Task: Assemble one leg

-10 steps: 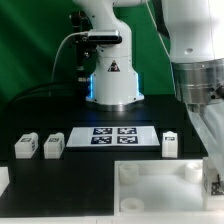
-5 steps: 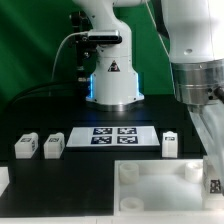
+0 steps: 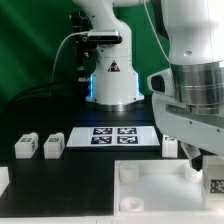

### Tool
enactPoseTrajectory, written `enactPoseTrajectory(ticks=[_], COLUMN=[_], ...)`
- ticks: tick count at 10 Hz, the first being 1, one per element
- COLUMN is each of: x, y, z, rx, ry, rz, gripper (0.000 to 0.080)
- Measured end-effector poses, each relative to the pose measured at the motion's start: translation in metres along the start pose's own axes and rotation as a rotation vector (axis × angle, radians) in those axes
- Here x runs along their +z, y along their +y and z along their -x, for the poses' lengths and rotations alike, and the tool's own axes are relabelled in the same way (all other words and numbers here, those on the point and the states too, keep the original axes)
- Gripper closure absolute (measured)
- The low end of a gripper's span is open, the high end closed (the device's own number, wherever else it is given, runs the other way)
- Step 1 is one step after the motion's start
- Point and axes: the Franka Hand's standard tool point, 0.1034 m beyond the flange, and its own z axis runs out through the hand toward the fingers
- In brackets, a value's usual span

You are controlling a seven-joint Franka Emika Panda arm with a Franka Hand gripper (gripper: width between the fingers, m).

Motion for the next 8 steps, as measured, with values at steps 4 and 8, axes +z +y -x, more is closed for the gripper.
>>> enactPoseTrajectory(ticks=[4, 8], x=[-0.007, -0.003], y=[0.0, 0.003], z=[-0.01, -0.012], rx=[-0.678, -0.51], ry=[0.071, 0.102], rz=[0.049, 0.027], gripper=[0.0151, 0.0423])
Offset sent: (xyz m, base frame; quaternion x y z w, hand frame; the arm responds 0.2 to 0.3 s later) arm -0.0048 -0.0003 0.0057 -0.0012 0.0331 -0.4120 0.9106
